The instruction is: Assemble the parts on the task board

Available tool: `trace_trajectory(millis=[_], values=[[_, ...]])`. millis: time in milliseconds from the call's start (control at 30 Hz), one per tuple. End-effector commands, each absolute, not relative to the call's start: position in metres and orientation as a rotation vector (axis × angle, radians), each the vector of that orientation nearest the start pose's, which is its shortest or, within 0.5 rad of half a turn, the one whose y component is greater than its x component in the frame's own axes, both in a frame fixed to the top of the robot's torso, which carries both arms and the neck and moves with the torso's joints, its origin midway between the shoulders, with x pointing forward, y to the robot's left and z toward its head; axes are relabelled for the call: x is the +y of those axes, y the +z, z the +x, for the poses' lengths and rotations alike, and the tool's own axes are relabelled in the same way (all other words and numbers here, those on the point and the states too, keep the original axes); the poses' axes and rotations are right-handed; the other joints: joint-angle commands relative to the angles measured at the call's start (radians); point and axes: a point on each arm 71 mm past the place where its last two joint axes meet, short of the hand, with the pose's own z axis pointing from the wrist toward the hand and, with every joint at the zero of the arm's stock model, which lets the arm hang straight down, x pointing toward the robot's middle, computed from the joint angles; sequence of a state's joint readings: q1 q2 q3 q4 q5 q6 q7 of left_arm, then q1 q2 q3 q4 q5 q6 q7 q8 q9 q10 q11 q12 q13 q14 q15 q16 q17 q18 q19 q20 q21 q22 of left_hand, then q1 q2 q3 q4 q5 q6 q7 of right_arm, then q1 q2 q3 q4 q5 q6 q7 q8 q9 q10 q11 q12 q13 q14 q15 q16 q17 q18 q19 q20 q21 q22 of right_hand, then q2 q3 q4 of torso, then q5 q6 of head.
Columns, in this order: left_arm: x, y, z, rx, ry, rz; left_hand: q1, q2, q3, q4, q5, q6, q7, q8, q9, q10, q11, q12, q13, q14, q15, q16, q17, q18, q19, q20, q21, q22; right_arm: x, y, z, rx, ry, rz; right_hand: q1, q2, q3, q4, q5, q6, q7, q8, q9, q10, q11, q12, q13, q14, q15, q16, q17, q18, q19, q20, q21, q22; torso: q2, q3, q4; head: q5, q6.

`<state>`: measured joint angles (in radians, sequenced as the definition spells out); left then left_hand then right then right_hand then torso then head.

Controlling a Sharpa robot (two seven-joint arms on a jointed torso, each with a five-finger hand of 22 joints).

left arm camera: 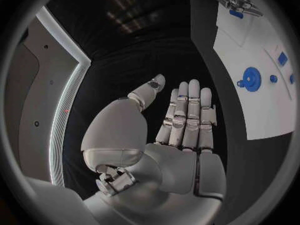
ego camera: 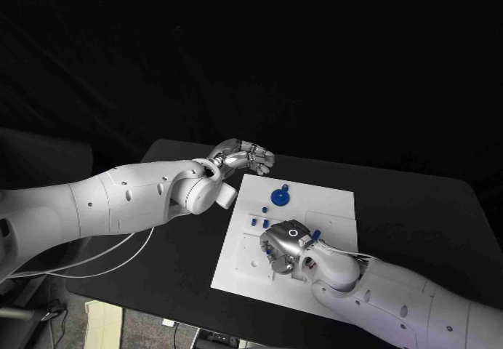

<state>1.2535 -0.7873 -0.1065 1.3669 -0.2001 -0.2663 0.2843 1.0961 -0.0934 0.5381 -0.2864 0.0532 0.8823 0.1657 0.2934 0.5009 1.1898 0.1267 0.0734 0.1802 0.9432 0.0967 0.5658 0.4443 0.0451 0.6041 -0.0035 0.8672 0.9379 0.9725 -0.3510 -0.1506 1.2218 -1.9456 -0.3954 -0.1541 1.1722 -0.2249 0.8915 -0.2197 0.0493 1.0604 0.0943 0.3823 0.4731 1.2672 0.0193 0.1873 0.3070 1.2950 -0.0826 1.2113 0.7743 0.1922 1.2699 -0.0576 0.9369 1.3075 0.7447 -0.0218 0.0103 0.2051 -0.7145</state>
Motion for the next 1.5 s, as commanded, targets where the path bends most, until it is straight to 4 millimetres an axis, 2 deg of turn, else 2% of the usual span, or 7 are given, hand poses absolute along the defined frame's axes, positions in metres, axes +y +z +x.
trace_trajectory(millis=[33,200,300,500,900,1133,1500], values=[[0.221,-0.187,0.517,1.574,-1.375,-0.923,-0.004,-0.007,-0.003,0.003,-0.002,-0.007,-0.002,0.003,-0.002,-0.004,-0.001,-0.003,-0.002,0.004,0.001,-0.004,0.001,0.015,-0.002,0.002,-0.005,0.001,-0.02,-0.328,0.424,1.628,0.677,-0.67,-0.009,0.005,0.002,-0.005,0.001,-0.009,0.009,-0.009,-0.003,0.049,0.011,-0.012,0.001,-0.004,0.001,-0.006,-0.002,0.07,-0.006,-0.002,-0.004,0.012,0.0,0.0009,-0.0005,0.0,-0.001],[0.223,-0.187,0.517,1.574,-1.372,-0.925,-0.005,-0.008,-0.004,0.003,-0.002,-0.008,-0.002,0.003,-0.002,-0.005,-0.001,-0.003,-0.002,0.003,0.002,-0.006,0.002,0.014,-0.003,0.002,-0.005,0.001,-0.024,-0.324,0.426,1.601,0.713,-0.602,-0.036,-0.043,-0.034,-0.011,0.004,-0.107,0.052,-0.066,-0.029,-0.062,0.055,-0.083,-0.027,0.0,0.044,-0.007,-0.005,0.07,-0.002,0.005,-0.006,0.011,-0.001,0.0014,-0.0017,0.0,0.001],[0.223,-0.187,0.517,1.575,-1.372,-0.925,-0.006,-0.009,-0.004,0.003,-0.002,-0.009,-0.002,0.003,-0.002,-0.006,0.0,-0.004,-0.002,0.003,0.002,-0.007,0.003,0.014,-0.003,0.003,-0.006,0.002,-0.025,-0.322,0.426,1.583,0.722,-0.587,-0.041,-0.058,-0.061,-0.019,0.007,-0.134,0.065,-0.081,-0.036,-0.105,0.074,-0.112,-0.045,0.0,0.061,-0.008,-0.008,0.07,-0.003,0.009,-0.01,0.009,-0.001,0.0019,-0.0013,0.0,0.003],[0.225,-0.188,0.517,1.574,-1.369,-0.926,-0.006,-0.009,-0.004,0.003,-0.002,-0.01,-0.001,0.002,-0.003,-0.007,0.0,-0.004,-0.003,0.002,0.003,-0.009,0.004,0.014,-0.004,0.003,-0.006,0.002,-0.03,-0.315,0.424,1.55,0.741,-0.555,-0.047,-0.07,-0.111,-0.04,0.011,-0.144,0.069,-0.083,-0.041,-0.169,0.098,-0.124,-0.081,-0.005,0.086,-0.008,-0.012,0.07,-0.007,0.012,-0.02,0.006,0.0,0.002,-0.0015,-0.004,0.007],[0.231,-0.188,0.518,1.569,-1.359,-0.932,-0.006,-0.01,-0.004,0.003,-0.002,-0.01,-0.001,0.002,-0.003,-0.008,0.0,-0.004,-0.003,0.002,0.003,-0.01,0.005,0.014,-0.004,0.003,-0.007,0.002,-0.055,-0.278,0.424,1.514,0.777,-0.501,-0.037,-0.072,-0.119,-0.048,0.011,-0.147,0.063,-0.082,-0.043,-0.16,0.096,-0.113,-0.095,-0.005,0.083,-0.005,-0.014,0.07,-0.003,0.011,-0.026,0.002,-0.002,0.0024,-0.0033,-0.02,0.023],[0.236,-0.188,0.52,1.56,-1.349,-0.934,-0.006,-0.01,-0.004,0.003,-0.002,-0.01,-0.001,0.002,-0.003,-0.008,0.0,-0.004,-0.003,0.002,0.003,-0.011,0.006,0.014,-0.004,0.003,-0.007,0.002,-0.101,-0.246,0.446,1.548,0.709,-0.451,-0.042,-0.073,-0.132,-0.043,0.028,-0.144,0.066,-0.078,-0.045,-0.12,0.083,-0.097,-0.099,0.003,0.072,0.003,-0.014,0.07,0.007,0.014,-0.022,0.006,-0.004,0.0024,-0.0052,-0.033,0.038],[0.239,-0.189,0.523,1.554,-1.34,-0.935,-0.005,-0.01,-0.004,0.003,-0.002,-0.01,-0.001,0.003,-0.003,-0.008,0.0,-0.004,-0.003,0.002,0.003,-0.012,0.006,0.014,-0.005,0.003,-0.007,0.002,-0.142,-0.255,0.474,1.653,0.551,-0.471,-0.081,-0.074,-0.201,-0.066,0.048,-0.181,0.055,-0.095,-0.055,-0.167,0.089,-0.126,-0.124,0.002,0.077,0.007,-0.015,0.07,0.004,0.02,-0.017,0.013,-0.011,0.0074,-0.0144,-0.036,0.046]])
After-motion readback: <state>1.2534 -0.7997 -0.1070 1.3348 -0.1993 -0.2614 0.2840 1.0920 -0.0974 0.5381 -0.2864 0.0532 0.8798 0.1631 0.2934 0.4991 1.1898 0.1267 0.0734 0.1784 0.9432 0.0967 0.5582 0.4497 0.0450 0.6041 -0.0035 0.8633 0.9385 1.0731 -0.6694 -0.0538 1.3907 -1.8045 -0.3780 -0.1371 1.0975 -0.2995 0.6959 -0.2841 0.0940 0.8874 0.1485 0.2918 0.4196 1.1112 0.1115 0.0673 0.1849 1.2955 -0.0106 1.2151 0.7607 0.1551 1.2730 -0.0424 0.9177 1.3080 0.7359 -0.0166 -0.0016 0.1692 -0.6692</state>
